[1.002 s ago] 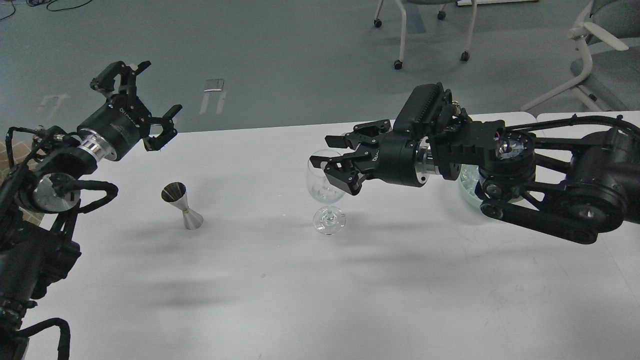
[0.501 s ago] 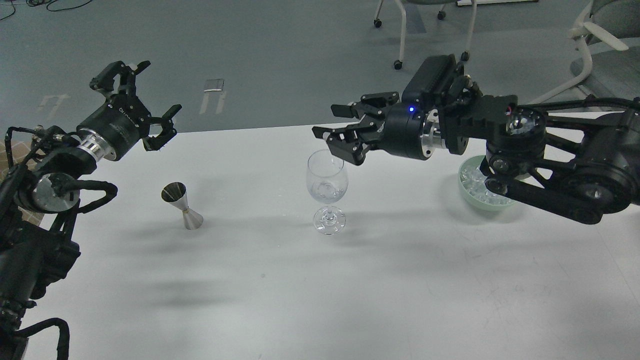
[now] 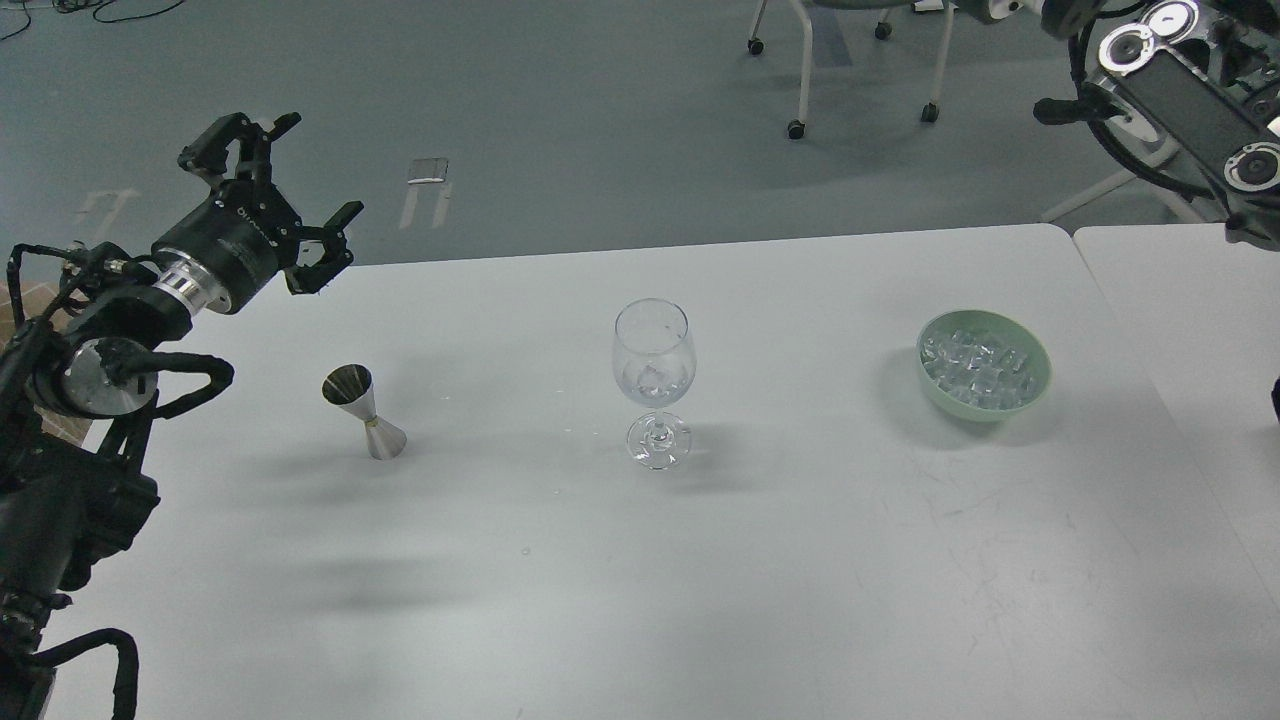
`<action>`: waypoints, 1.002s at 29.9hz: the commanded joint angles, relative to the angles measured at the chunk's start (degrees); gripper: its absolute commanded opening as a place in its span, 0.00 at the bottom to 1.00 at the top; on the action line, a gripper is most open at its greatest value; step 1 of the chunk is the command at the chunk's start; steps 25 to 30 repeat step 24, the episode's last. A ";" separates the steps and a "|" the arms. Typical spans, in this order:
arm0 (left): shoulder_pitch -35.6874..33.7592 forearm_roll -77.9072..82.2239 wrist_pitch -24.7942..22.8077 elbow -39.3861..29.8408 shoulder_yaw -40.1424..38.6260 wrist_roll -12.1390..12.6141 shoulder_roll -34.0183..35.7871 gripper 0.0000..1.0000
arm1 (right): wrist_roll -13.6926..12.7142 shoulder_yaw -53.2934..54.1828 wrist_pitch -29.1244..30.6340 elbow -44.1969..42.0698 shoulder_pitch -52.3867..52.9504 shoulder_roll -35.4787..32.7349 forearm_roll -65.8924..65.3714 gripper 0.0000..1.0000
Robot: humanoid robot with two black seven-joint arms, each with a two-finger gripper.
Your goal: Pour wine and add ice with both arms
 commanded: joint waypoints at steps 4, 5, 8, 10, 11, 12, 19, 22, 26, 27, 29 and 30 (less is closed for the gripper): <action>-0.41 -0.08 0.00 0.55 -0.47 -2.96 -0.44 0.98 | 2.67 5.11 -0.29 -7.28 -4.70 7.39 16.40 0.98; -0.41 0.01 0.00 0.72 -0.47 -4.02 -0.53 0.98 | 3.11 6.09 -0.20 -7.90 -5.49 8.28 17.11 0.98; -0.58 -0.08 0.00 0.99 -0.47 -8.77 -1.05 0.98 | 3.91 12.67 -0.02 -9.92 -9.10 13.11 17.82 0.98; -1.37 -0.17 0.00 0.99 -0.64 -10.18 -1.49 0.98 | 3.91 15.49 0.07 -10.19 -10.68 14.35 17.91 0.98; -1.81 -0.17 0.00 0.99 -0.82 -10.71 -1.75 0.98 | 3.91 16.02 0.16 -10.45 -10.95 14.61 17.91 0.98; -2.60 -0.43 0.00 0.99 -0.73 -11.58 -2.02 0.98 | 4.00 16.55 0.24 -11.15 -11.12 15.14 18.09 0.98; -4.36 -4.21 1.46 1.87 -0.21 -12.65 -2.37 0.98 | 4.52 16.99 0.51 -11.51 -11.30 15.67 24.06 0.98; -4.62 -4.21 1.28 1.87 -0.03 -12.38 -2.90 0.98 | 4.61 16.99 0.33 -11.60 -11.39 15.93 24.06 0.98; -5.24 -4.21 1.28 1.87 0.06 -12.03 -3.07 0.98 | 4.61 16.99 0.33 -11.60 -11.39 16.02 24.06 0.98; -5.24 -4.21 1.28 1.87 0.06 -12.03 -3.07 0.98 | 4.61 16.99 0.33 -11.60 -11.39 16.02 24.06 0.98; -5.24 -4.21 1.28 1.87 0.06 -12.03 -3.07 0.98 | 4.61 16.99 0.33 -11.60 -11.39 16.02 24.06 0.98; -5.24 -4.21 1.28 1.87 0.06 -12.03 -3.07 0.98 | 4.61 16.99 0.33 -11.60 -11.39 16.02 24.06 0.98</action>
